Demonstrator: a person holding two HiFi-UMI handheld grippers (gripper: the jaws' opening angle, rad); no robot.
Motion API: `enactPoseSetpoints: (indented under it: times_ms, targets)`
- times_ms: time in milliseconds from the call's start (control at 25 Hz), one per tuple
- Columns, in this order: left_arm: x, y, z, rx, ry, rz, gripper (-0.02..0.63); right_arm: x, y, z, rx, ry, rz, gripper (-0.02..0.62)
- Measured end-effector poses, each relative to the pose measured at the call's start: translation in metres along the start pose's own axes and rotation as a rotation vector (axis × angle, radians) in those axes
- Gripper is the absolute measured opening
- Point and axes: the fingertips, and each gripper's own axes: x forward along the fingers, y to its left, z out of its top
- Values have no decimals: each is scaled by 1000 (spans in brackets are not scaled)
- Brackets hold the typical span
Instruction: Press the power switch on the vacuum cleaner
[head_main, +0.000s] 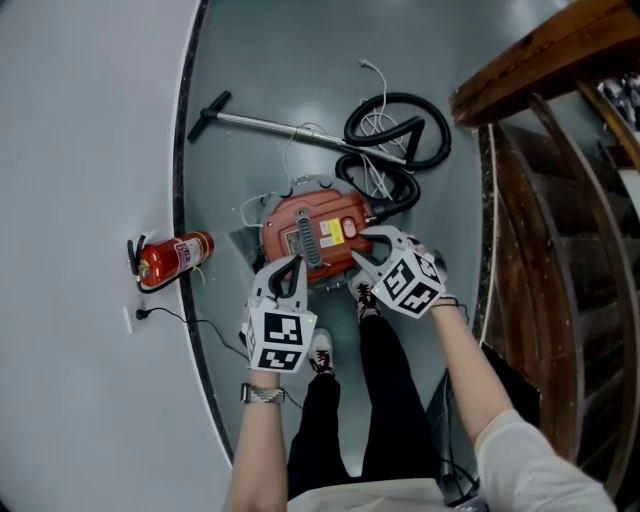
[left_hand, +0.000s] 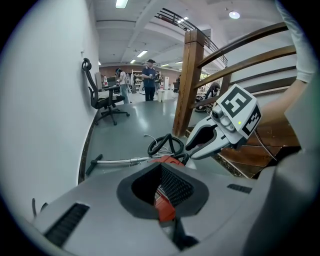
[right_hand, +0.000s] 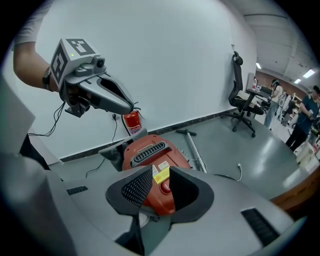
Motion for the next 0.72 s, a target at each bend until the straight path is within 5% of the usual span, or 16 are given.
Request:
enactPoseSetpoints:
  times_ms: [720]
  targets:
    - [15, -6, -27, -43, 53, 3, 0, 51, 10, -44, 49, 96, 103, 163]
